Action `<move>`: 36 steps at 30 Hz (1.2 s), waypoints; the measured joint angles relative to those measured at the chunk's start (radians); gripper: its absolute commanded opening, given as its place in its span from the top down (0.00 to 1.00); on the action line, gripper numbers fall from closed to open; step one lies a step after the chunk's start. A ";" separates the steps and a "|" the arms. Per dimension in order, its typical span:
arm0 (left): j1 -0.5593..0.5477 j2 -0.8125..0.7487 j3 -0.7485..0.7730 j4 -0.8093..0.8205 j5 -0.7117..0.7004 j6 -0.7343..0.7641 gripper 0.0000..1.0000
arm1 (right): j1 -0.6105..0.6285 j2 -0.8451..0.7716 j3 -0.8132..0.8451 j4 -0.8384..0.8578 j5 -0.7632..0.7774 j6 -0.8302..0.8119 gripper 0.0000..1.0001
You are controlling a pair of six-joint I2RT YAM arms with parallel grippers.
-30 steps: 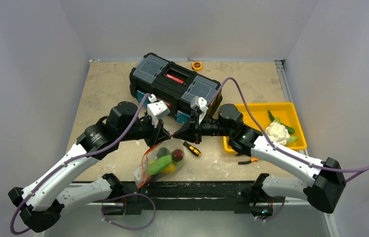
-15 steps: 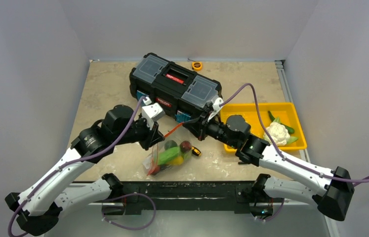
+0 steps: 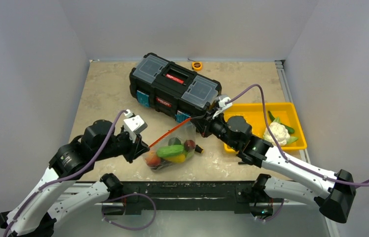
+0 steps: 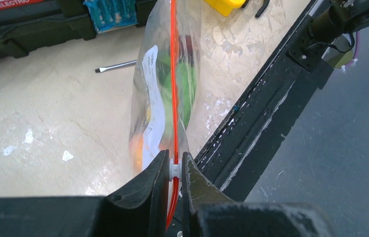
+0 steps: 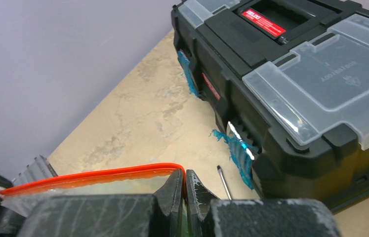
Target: Place the food in the zip-top bag and seal the zipper
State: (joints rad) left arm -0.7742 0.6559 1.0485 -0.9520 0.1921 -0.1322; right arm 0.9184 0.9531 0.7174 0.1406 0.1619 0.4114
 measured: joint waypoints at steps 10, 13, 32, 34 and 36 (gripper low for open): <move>0.000 -0.077 0.001 -0.094 -0.020 -0.015 1.00 | 0.000 -0.001 0.000 -0.023 0.053 0.000 1.00; 0.000 -0.091 0.005 -0.114 -0.032 -0.015 1.00 | 0.000 -0.001 0.000 -0.023 0.054 0.000 1.00; 0.000 -0.217 0.199 -0.248 -0.217 -0.050 0.39 | 0.087 0.193 0.053 0.133 -0.203 -0.066 1.00; 0.000 -0.227 0.235 -0.256 -0.224 -0.055 0.39 | 0.107 0.254 0.092 0.153 -0.219 -0.070 1.00; 0.000 -0.229 0.256 -0.265 -0.224 -0.061 0.39 | 0.132 0.333 0.154 0.178 -0.226 -0.074 1.00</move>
State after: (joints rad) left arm -0.7742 0.4274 1.3048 -1.2171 -0.0319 -0.1928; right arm 1.0500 1.2865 0.8719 0.3183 -0.0639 0.3374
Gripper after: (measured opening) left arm 0.607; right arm 0.005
